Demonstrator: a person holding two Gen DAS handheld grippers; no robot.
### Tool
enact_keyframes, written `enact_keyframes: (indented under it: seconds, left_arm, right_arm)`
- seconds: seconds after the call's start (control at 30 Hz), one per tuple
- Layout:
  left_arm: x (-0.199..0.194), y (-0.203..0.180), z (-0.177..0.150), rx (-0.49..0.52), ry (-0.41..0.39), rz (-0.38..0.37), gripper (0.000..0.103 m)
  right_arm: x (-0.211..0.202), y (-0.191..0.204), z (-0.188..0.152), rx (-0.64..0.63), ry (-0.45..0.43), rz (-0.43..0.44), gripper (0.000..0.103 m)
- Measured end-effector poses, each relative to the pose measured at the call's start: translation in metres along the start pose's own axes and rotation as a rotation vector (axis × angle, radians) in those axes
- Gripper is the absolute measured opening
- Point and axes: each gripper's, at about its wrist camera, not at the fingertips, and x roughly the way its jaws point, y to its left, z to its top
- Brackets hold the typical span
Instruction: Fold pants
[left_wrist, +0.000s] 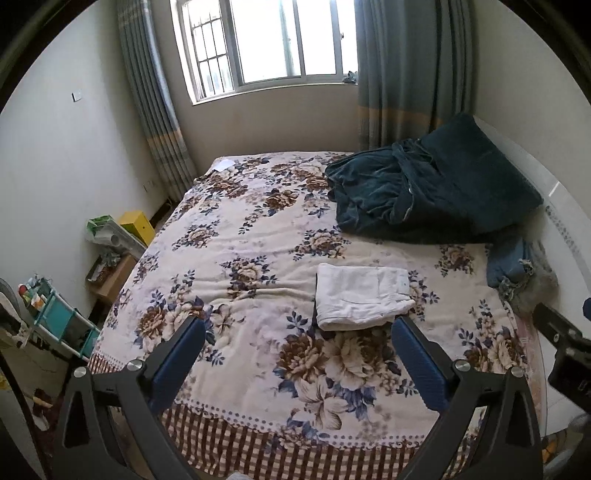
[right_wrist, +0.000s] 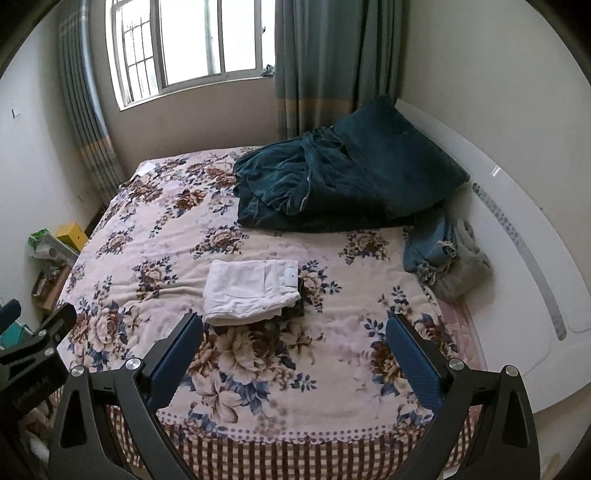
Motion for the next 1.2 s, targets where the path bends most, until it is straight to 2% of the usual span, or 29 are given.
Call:
enact_keyframes:
  seconds: [0.37,1.2]
  left_arm:
    - [0.013,0.002,0.009,-0.009,0.002,-0.028,0.103]
    - [0.011,-0.003,0.007,0.021,-0.004,-0.022,0.103]
  right_arm:
    - [0.011,0.005,0.001,-0.009,-0.028,-0.011,0.101]
    - [0.014,0.007,-0.006,-0.001,-0.019,0.005,0.101]
